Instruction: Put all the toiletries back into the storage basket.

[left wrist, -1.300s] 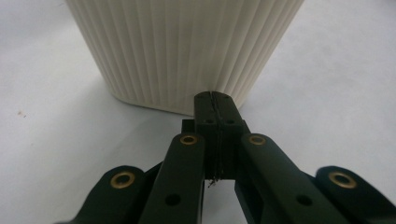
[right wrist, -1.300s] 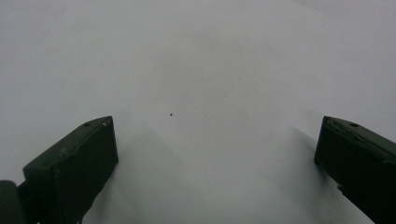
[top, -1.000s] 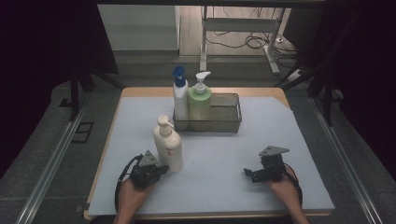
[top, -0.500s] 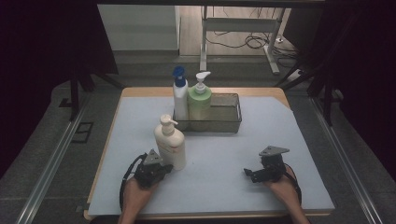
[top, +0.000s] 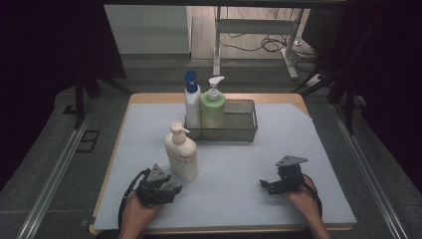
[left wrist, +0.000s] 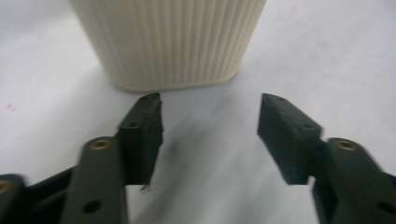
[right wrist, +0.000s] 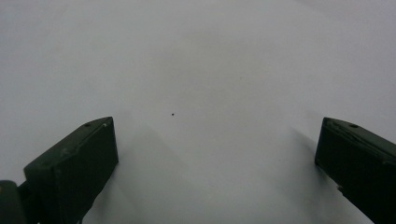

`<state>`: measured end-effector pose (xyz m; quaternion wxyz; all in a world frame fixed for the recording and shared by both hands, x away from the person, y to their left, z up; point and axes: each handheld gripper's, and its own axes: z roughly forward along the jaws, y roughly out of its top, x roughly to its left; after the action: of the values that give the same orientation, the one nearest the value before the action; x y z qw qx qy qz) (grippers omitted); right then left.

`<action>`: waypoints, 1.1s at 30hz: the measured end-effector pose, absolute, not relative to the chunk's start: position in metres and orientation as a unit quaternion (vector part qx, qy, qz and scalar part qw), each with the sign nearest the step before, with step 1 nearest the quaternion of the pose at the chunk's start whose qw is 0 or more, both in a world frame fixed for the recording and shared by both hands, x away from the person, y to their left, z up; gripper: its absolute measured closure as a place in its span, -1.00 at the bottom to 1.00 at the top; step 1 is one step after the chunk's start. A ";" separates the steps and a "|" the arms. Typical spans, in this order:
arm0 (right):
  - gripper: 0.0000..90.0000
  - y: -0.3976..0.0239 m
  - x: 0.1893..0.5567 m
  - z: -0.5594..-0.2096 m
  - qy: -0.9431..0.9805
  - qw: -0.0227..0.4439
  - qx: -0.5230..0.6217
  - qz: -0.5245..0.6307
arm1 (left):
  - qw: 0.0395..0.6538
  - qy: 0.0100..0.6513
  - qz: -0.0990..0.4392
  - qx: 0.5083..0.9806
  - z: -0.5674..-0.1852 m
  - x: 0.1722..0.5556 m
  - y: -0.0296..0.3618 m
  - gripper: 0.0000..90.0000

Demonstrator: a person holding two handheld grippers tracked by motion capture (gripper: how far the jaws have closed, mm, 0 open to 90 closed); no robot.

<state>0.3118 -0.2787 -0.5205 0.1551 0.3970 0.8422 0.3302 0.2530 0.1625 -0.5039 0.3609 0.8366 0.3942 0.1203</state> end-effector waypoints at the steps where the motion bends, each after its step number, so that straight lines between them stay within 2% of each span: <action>1: -1.00 -0.278 0.311 -0.520 0.844 0.156 0.395 0.329 | 0.358 0.396 0.121 0.837 -0.505 0.253 0.164 -0.22; 5: -1.00 -0.277 0.308 -0.517 0.848 0.162 0.384 0.329 | 0.347 0.406 0.135 0.834 -0.506 0.250 0.169 -0.51; 9: -1.00 -0.276 0.304 -0.511 0.844 0.160 0.379 0.343 | 0.342 0.418 0.150 0.828 -0.508 0.244 0.177 -0.71; 33: -1.00 -0.232 0.297 -0.472 0.841 0.110 0.326 0.417 | 0.331 0.427 0.155 0.827 -0.523 0.243 0.188 -0.73</action>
<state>0.2971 -0.2319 -0.4724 0.1104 0.3259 0.8415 0.4166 0.2427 0.1878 -0.5229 0.3308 0.8271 0.4272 0.1547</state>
